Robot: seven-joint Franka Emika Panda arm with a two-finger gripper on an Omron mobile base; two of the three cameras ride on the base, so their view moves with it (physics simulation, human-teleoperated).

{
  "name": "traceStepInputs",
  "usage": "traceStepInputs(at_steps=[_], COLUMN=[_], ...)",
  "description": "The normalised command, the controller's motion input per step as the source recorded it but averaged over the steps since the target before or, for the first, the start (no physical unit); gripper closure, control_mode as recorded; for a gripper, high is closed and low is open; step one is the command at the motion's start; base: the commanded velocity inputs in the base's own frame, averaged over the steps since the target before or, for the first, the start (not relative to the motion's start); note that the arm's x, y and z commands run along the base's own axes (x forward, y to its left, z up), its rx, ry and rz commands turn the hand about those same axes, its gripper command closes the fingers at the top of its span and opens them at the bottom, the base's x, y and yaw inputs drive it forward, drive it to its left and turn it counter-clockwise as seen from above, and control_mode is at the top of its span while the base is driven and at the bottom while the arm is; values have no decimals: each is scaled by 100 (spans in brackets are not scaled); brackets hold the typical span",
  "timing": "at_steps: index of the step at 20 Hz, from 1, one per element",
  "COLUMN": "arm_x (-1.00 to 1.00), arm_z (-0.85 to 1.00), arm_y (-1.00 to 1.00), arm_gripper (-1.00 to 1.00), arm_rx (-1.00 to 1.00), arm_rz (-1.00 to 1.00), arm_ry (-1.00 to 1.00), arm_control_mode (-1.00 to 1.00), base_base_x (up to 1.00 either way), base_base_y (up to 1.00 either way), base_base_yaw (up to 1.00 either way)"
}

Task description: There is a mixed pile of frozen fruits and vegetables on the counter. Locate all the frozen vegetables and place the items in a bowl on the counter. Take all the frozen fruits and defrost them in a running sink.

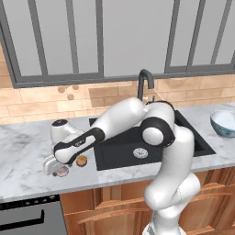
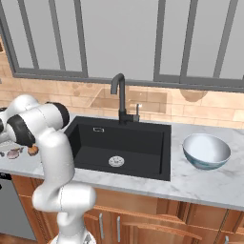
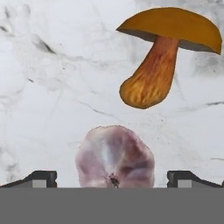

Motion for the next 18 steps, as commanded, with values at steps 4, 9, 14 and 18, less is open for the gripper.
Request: traceStepInputs(at_steps=[4, 9, 14, 18], arm_x=[0, 0, -5, -9], arm_z=[-12, -11, -19, -19], arm_y=[8, 5, -1, -4], arm_gripper=[-100, -100, 100, 100], arm_rx=[0, 0, 1, 2], arm_rz=[0, 0, 0, 0], arm_ry=[3, 1, 4, 5], arm_control_mode=[-100, -100, -100, -100], base_base_x=[0, 0, 0, 0], base_base_y=[0, 0, 0, 0], base_base_yaw=[0, 0, 0, 0])
